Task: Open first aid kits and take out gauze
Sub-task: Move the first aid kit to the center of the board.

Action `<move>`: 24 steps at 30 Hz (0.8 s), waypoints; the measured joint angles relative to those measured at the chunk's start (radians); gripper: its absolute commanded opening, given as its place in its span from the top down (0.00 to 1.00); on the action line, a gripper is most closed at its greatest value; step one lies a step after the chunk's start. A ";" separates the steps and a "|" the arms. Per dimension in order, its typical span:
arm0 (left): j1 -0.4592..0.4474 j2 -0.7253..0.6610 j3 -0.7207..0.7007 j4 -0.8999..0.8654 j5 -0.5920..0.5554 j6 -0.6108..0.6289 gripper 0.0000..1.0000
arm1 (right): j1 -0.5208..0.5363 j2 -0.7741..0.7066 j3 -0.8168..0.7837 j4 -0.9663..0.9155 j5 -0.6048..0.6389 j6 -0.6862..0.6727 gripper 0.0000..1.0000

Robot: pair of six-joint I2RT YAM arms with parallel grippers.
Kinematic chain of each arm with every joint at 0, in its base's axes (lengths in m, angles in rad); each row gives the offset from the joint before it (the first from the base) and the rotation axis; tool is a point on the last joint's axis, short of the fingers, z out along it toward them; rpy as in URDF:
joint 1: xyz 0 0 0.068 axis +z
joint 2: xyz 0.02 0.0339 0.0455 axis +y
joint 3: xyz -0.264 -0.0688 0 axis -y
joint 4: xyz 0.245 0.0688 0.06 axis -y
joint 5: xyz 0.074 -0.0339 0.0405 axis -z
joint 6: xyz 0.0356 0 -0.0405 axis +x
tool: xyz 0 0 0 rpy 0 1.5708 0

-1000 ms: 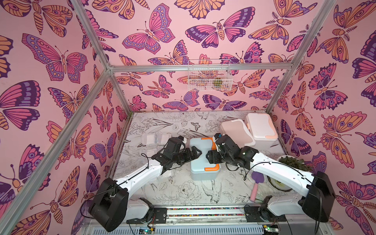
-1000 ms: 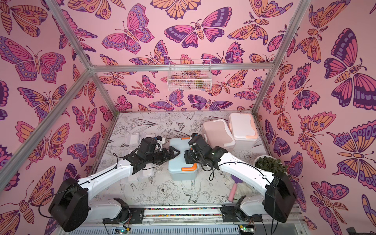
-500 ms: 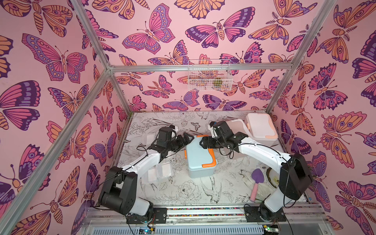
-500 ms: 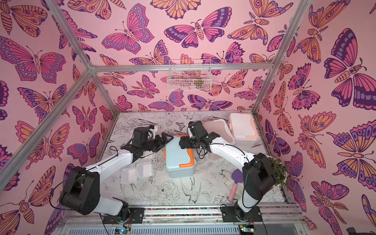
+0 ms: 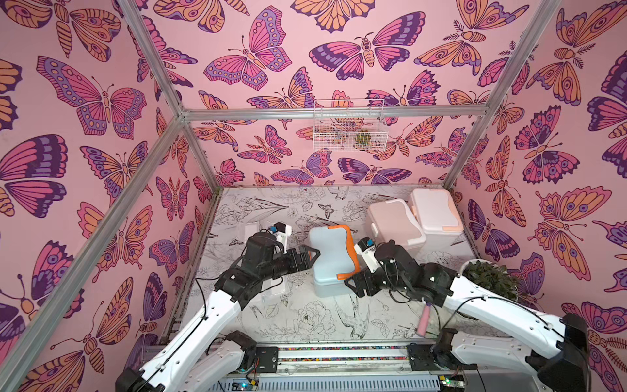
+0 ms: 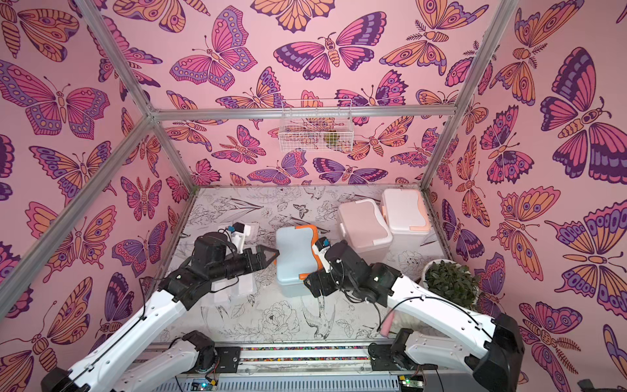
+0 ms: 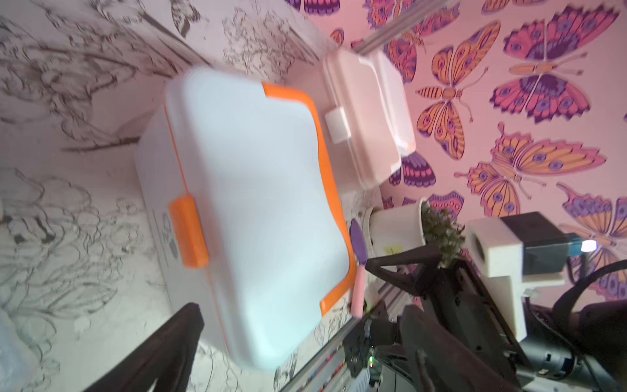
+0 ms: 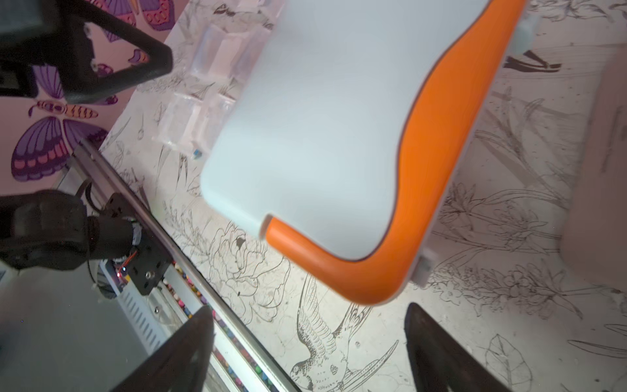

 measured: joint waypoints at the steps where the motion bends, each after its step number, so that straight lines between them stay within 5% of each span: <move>1: -0.029 -0.007 -0.005 -0.026 -0.012 -0.001 0.22 | 0.031 -0.004 -0.019 0.002 0.015 0.004 0.20; 7: -0.069 0.091 -0.016 -0.060 -0.065 0.013 0.37 | 0.104 0.084 -0.064 0.044 0.111 0.063 0.43; 13: -0.061 0.280 0.059 -0.012 -0.083 0.074 0.38 | 0.087 0.257 -0.018 0.071 0.233 0.146 0.42; 24: -0.001 0.637 0.326 0.087 -0.060 0.173 0.37 | -0.172 0.394 0.070 0.160 0.193 0.156 0.38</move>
